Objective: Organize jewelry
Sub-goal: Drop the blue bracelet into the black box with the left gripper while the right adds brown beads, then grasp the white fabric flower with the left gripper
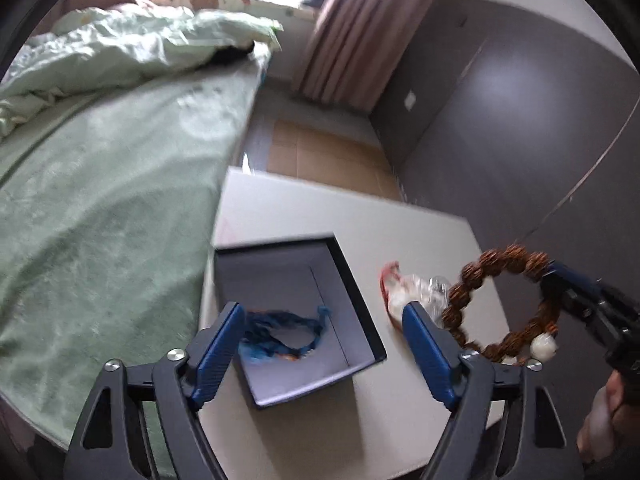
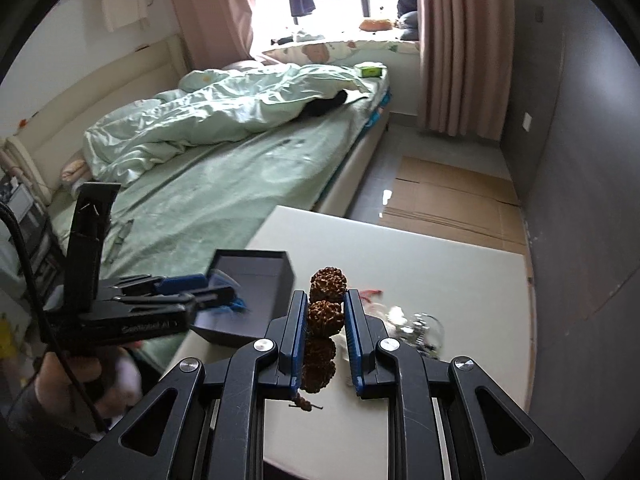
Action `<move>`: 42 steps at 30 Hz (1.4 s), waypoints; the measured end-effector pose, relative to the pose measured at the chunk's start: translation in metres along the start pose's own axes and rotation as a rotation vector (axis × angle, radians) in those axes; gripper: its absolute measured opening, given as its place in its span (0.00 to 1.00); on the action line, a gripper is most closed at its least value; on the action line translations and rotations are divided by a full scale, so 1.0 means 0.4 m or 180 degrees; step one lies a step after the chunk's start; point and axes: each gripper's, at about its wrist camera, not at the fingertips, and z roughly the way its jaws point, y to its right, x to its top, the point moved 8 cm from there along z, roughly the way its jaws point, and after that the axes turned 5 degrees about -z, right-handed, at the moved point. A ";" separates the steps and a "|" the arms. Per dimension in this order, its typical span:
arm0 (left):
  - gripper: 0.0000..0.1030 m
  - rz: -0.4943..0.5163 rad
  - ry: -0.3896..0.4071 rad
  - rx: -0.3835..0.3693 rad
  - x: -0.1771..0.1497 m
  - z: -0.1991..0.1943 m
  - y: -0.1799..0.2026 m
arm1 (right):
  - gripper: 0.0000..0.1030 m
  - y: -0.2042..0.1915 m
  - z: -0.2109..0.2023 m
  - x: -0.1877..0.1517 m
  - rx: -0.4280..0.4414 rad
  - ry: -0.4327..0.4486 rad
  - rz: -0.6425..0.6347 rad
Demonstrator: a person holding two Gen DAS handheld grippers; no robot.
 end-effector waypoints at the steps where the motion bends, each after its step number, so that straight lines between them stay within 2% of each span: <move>1: 0.80 -0.0012 0.0025 0.0002 0.003 -0.009 -0.006 | 0.19 -0.015 0.006 0.004 0.0028 0.0009 -0.0010; 10: 0.80 -0.0214 0.0167 0.0100 0.010 -0.079 -0.110 | 0.19 -0.125 0.078 0.050 0.0334 0.0031 -0.0026; 19: 0.80 -0.0330 0.0260 0.0130 0.016 -0.122 -0.166 | 0.20 -0.213 0.149 0.083 0.0753 0.0031 0.0132; 22: 0.80 -0.0326 0.0271 0.0113 0.014 -0.129 -0.166 | 0.55 -0.183 0.204 0.064 0.0618 -0.0222 0.0303; 24: 0.80 -0.0311 0.0292 0.0111 0.010 -0.133 -0.165 | 0.55 -0.148 0.214 0.041 0.0483 -0.0261 0.0415; 30: 0.80 -0.0246 0.0266 0.0069 -0.002 -0.124 -0.137 | 0.55 -0.089 0.167 -0.014 0.0392 -0.0242 0.0483; 42: 0.80 0.0109 0.0124 -0.0053 -0.032 -0.080 -0.001 | 0.55 0.073 0.064 -0.120 0.0205 -0.0136 0.0922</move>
